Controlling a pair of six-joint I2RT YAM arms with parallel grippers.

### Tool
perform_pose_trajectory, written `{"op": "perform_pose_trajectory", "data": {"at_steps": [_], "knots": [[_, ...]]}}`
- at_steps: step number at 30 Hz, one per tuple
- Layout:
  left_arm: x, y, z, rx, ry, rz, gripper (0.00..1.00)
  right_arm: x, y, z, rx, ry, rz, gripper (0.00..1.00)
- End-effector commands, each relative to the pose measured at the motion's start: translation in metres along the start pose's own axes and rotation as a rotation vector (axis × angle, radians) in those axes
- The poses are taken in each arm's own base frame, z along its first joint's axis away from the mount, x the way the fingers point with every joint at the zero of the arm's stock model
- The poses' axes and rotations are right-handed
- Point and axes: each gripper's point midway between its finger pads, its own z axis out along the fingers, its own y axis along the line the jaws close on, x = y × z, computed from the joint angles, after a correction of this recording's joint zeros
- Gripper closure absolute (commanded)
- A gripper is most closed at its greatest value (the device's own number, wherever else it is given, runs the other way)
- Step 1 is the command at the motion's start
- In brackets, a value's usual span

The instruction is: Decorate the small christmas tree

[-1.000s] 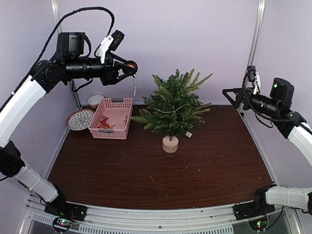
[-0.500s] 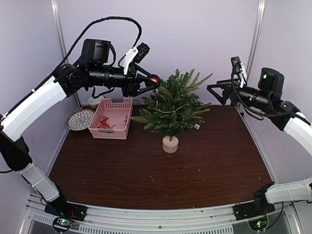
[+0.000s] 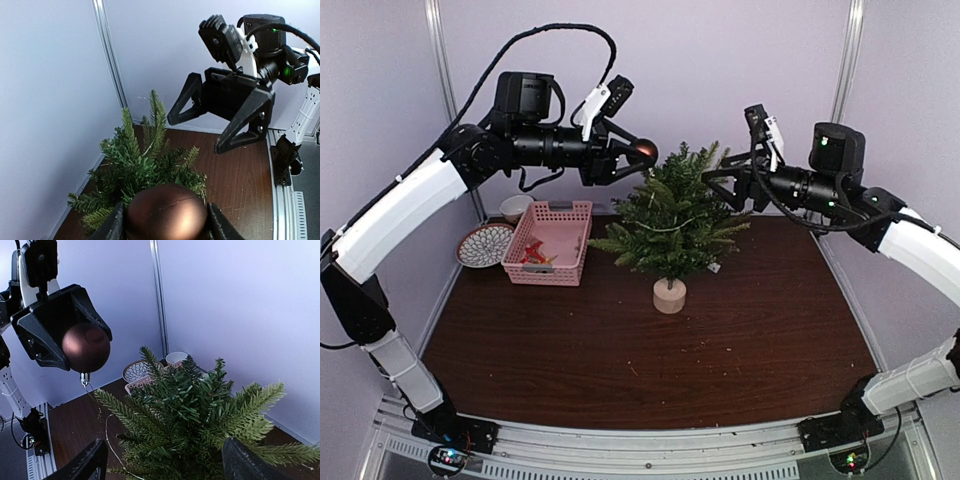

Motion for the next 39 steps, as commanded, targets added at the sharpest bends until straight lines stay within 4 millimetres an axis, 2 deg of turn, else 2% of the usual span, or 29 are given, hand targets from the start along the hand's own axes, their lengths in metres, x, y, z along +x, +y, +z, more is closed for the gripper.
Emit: {"op": "perform_pose_trajectory", "data": {"at_steps": [1, 10, 23, 33, 39], "knots": [[-0.034, -0.001, -0.008, -0.006, -0.097, 0.049, 0.59, -0.020, 0.009, 0.006, 0.017, -0.041, -0.064, 0.20], [-0.021, 0.006, -0.002, -0.038, -0.055, 0.057, 0.60, -0.030, 0.023, 0.024, -0.003, -0.047, -0.119, 0.28], [-0.009, 0.013, 0.003, -0.068, -0.023, 0.060, 0.60, -0.020, 0.049, 0.051, -0.041, 0.000, -0.172, 0.37], [-0.004, 0.012, 0.005, -0.066, -0.014, 0.057, 0.61, -0.009, 0.050, 0.066, 0.014, 0.047, -0.225, 0.52], [-0.002, 0.014, 0.003, -0.080, -0.009, 0.062, 0.62, -0.008, 0.050, 0.067, 0.021, 0.051, -0.228, 0.67]]}}
